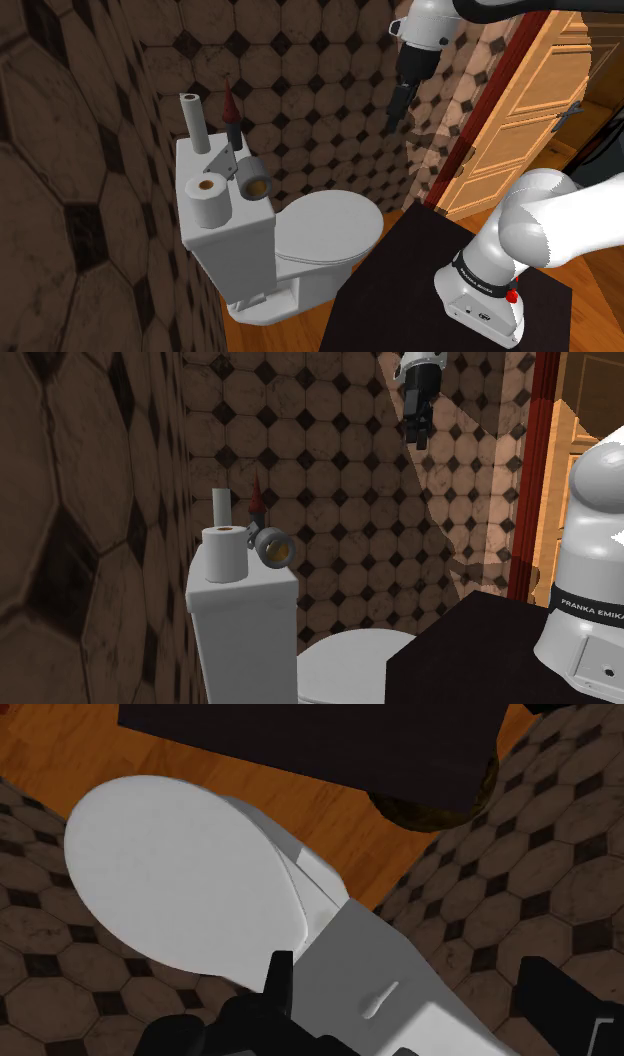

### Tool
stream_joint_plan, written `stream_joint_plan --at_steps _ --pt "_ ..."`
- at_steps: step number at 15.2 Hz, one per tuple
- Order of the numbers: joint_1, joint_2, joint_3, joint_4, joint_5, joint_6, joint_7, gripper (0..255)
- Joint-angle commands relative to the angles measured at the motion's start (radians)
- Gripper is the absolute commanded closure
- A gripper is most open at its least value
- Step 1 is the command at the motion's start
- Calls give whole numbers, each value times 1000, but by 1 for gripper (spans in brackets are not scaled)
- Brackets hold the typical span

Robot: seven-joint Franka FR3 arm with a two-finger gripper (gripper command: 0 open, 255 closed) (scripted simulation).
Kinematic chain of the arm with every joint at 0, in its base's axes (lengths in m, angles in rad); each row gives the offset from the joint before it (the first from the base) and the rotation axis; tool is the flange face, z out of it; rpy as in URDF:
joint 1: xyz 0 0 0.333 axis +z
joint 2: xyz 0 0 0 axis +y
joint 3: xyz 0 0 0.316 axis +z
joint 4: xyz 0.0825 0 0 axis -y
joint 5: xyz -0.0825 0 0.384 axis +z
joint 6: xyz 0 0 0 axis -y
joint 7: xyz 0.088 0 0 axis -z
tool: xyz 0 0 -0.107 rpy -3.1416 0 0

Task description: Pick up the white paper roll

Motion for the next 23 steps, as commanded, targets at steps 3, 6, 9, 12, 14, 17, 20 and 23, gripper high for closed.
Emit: stream_joint_plan --at_steps 3,6,9,12,14,17,20,23 --pt "15 4 57 -46 -29 112 5 0" --pt "28 27 146 -109 -83 285 24 0" --pt "24 70 241 -159 -156 461 63 0" --pt "-13 132 350 -194 -261 635 129 0" --pt "-64 181 437 -206 -356 746 196 0" --pt "-201 256 606 -201 -552 894 341 0" --pt "-429 317 846 -162 -816 1002 549 0" --pt "-746 327 1166 -88 -1104 1064 793 0"
